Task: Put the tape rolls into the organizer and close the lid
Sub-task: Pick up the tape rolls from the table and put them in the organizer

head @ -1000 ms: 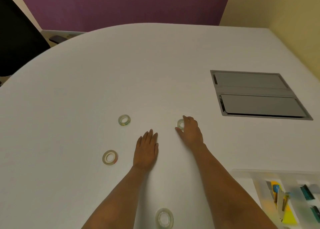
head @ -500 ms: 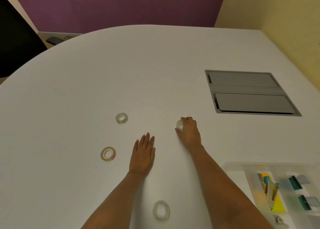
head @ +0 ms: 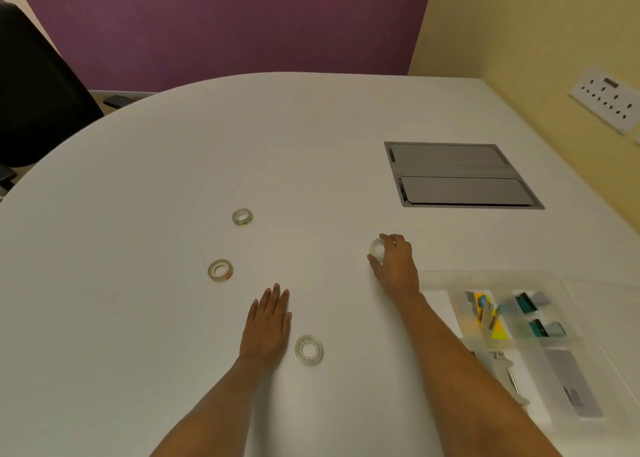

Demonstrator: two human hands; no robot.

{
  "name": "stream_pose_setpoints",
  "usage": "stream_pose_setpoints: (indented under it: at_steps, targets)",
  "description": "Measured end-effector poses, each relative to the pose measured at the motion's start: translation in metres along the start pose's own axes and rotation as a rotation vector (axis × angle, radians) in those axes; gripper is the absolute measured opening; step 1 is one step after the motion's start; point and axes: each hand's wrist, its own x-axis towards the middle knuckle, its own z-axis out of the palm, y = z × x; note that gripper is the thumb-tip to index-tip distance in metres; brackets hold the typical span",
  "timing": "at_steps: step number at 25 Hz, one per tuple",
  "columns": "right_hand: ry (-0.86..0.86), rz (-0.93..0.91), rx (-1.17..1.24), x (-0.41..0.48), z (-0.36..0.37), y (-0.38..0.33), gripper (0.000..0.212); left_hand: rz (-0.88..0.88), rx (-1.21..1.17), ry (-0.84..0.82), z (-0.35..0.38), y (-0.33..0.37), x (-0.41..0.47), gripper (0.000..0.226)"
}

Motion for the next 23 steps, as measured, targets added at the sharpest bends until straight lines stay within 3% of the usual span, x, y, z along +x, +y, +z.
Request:
stream_pose_setpoints:
  at_steps: [15, 23]
  targets:
    - [0.141, 0.197, 0.076, -0.074, -0.027, 0.065, 0.051, -0.054, -0.037, 0.049, 0.019, 0.02, -0.069, 0.051]
    - [-0.132, 0.218, -0.019, -0.065, -0.025, 0.083, 0.054, -0.07, -0.021, 0.056, 0.021, 0.022, -0.069, 0.051]
